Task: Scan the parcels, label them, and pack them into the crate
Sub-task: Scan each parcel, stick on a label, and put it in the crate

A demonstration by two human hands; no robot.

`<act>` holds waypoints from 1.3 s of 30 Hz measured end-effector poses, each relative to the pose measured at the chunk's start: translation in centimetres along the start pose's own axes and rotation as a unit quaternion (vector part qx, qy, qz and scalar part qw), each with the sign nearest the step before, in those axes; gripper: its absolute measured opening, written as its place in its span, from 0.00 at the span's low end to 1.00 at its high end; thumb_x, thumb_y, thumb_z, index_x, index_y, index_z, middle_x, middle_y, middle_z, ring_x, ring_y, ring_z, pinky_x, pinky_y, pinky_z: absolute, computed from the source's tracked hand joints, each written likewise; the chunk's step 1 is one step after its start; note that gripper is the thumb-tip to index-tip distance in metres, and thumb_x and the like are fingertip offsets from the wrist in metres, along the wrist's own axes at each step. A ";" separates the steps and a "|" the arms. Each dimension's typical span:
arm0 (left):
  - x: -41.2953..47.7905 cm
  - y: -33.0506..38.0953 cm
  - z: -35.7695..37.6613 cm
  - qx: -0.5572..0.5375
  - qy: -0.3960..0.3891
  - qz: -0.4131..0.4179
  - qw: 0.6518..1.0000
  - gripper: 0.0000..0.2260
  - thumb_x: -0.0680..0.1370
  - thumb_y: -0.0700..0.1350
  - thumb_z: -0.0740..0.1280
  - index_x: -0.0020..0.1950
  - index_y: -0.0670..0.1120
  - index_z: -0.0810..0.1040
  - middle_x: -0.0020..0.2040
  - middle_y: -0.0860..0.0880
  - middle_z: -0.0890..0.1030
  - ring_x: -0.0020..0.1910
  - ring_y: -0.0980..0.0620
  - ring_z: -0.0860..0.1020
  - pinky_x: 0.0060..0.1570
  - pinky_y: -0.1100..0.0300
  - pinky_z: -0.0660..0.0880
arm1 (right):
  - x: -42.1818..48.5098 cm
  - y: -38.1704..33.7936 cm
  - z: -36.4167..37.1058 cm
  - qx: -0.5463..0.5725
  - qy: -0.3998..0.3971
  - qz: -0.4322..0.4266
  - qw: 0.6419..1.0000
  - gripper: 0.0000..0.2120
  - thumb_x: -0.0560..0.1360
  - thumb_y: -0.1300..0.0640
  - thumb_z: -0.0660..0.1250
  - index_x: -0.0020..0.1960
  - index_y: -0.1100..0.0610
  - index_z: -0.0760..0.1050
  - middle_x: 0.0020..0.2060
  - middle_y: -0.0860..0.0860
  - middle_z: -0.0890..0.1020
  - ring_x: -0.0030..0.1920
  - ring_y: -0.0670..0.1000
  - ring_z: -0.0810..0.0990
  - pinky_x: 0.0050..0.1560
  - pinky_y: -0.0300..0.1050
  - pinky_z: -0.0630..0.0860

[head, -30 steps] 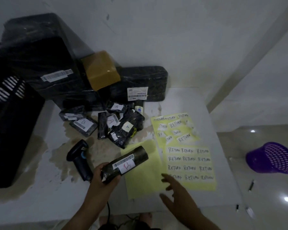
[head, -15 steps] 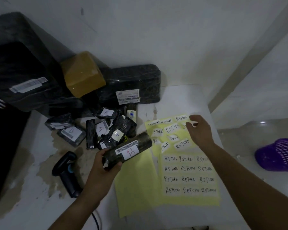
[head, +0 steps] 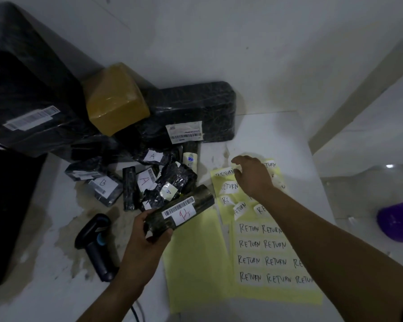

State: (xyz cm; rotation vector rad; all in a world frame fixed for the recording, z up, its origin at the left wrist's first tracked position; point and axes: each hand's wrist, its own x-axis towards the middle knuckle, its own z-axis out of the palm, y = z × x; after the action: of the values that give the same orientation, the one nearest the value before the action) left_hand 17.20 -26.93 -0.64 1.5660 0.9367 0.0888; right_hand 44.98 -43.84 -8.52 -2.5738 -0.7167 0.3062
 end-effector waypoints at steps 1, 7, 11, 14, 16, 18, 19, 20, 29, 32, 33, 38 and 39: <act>0.0 -0.1 0.0 0.003 0.000 -0.001 1.000 0.22 0.78 0.37 0.72 0.59 0.62 0.72 0.58 0.52 0.80 0.53 0.50 0.81 0.47 0.60 0.76 | 0.5 -0.1 0.1 -0.025 -0.009 0.001 1.000 0.16 0.77 0.56 0.66 0.64 0.53 0.76 0.58 0.53 0.81 0.56 0.58 0.78 0.55 0.52 0.76; -0.1 -0.5 -0.3 0.006 0.011 -0.001 1.000 0.21 0.78 0.37 0.72 0.60 0.60 0.71 0.58 0.52 0.80 0.51 0.54 0.82 0.44 0.65 0.75 | 2.1 0.9 -0.9 -0.034 0.057 0.028 0.997 0.16 0.75 0.58 0.66 0.62 0.54 0.78 0.58 0.54 0.80 0.54 0.58 0.78 0.55 0.51 0.76; -0.2 -0.7 -0.3 0.006 0.011 0.003 1.000 0.23 0.77 0.36 0.72 0.58 0.62 0.71 0.57 0.54 0.80 0.53 0.51 0.82 0.46 0.63 0.76 | 1.9 5.9 -3.5 -0.030 0.070 0.143 0.987 0.17 0.75 0.62 0.65 0.63 0.54 0.77 0.60 0.56 0.77 0.57 0.60 0.76 0.56 0.52 0.75; -0.2 -0.9 0.0 0.006 0.009 0.001 1.000 0.24 0.77 0.35 0.72 0.59 0.63 0.71 0.58 0.54 0.80 0.50 0.56 0.84 0.42 0.66 0.80 | 1.3 8.1 -4.2 -0.027 0.040 0.172 0.984 0.16 0.75 0.63 0.65 0.61 0.54 0.79 0.62 0.55 0.76 0.59 0.60 0.76 0.56 0.51 0.76; -0.3 -1.0 0.4 0.007 0.004 0.001 1.000 0.24 0.77 0.35 0.72 0.61 0.61 0.71 0.58 0.54 0.81 0.48 0.58 0.84 0.42 0.67 0.80 | 1.0 8.2 -4.2 -0.037 0.039 0.149 0.987 0.13 0.75 0.62 0.66 0.58 0.53 0.81 0.60 0.53 0.77 0.57 0.58 0.77 0.52 0.48 0.75; -0.5 -1.0 0.8 0.015 -0.003 0.000 1.000 0.24 0.77 0.35 0.72 0.64 0.59 0.71 0.59 0.53 0.81 0.47 0.59 0.84 0.44 0.64 0.79 | 0.8 8.0 -4.2 -0.049 0.044 0.133 0.989 0.08 0.75 0.61 0.67 0.52 0.54 0.81 0.56 0.53 0.78 0.53 0.58 0.78 0.47 0.45 0.73; -0.6 -1.0 1.0 0.017 -0.004 0.000 1.000 0.24 0.77 0.35 0.72 0.65 0.58 0.70 0.59 0.53 0.81 0.46 0.59 0.84 0.47 0.62 0.78 | 0.7 8.0 -4.1 -0.049 0.047 0.131 0.989 0.06 0.75 0.61 0.67 0.50 0.54 0.81 0.55 0.53 0.78 0.51 0.57 0.79 0.45 0.44 0.72; -0.7 -1.0 1.2 0.017 -0.006 -0.001 1.000 0.24 0.77 0.35 0.72 0.65 0.58 0.70 0.58 0.53 0.81 0.46 0.59 0.85 0.48 0.60 0.78 | 0.6 8.0 -4.0 -0.043 0.051 0.131 0.989 0.05 0.75 0.61 0.67 0.48 0.54 0.80 0.54 0.52 0.78 0.51 0.57 0.78 0.45 0.44 0.72; -1.0 -1.0 1.4 0.012 -0.010 0.001 1.000 0.24 0.77 0.35 0.72 0.61 0.62 0.71 0.58 0.55 0.81 0.49 0.57 0.84 0.53 0.55 0.79 | -0.2 8.5 -4.2 -0.009 0.061 0.104 0.993 0.06 0.82 0.56 0.57 0.50 0.58 0.68 0.32 0.53 0.76 0.33 0.57 0.75 0.35 0.46 0.68; -1.1 -1.0 1.3 0.015 -0.011 0.001 1.000 0.23 0.77 0.37 0.72 0.61 0.62 0.71 0.56 0.58 0.81 0.50 0.56 0.84 0.52 0.57 0.79 | -0.3 8.3 -4.6 -0.025 0.066 0.082 0.994 0.07 0.83 0.57 0.54 0.53 0.60 0.65 0.33 0.56 0.75 0.32 0.57 0.71 0.35 0.47 0.66; -1.2 -1.0 1.3 0.018 -0.011 0.000 1.000 0.23 0.77 0.37 0.73 0.61 0.63 0.72 0.55 0.59 0.82 0.51 0.55 0.84 0.53 0.55 0.79 | -0.4 8.2 -4.8 -0.033 0.055 0.072 0.995 0.07 0.82 0.57 0.55 0.53 0.61 0.66 0.33 0.56 0.75 0.32 0.57 0.71 0.34 0.47 0.66; -1.3 -0.8 1.1 0.021 -0.013 0.011 1.000 0.23 0.77 0.37 0.73 0.62 0.61 0.72 0.57 0.55 0.81 0.53 0.51 0.83 0.52 0.56 0.80 | -0.7 8.4 -5.1 -0.040 0.006 0.071 0.997 0.04 0.79 0.57 0.63 0.49 0.58 0.70 0.38 0.55 0.80 0.37 0.58 0.77 0.38 0.47 0.73; -1.4 -0.8 1.1 0.018 -0.014 0.013 1.000 0.23 0.77 0.37 0.73 0.62 0.60 0.72 0.58 0.54 0.81 0.54 0.51 0.83 0.50 0.59 0.81 | -0.8 8.5 -5.1 -0.026 0.012 0.075 0.997 0.03 0.79 0.58 0.63 0.49 0.57 0.70 0.37 0.54 0.80 0.37 0.58 0.78 0.38 0.46 0.72</act>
State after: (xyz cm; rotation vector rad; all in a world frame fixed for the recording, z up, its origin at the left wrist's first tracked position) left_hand 16.46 -28.73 -0.94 1.6094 0.9004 0.0676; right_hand 49.61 -52.55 -8.04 -2.6818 -0.5299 0.3079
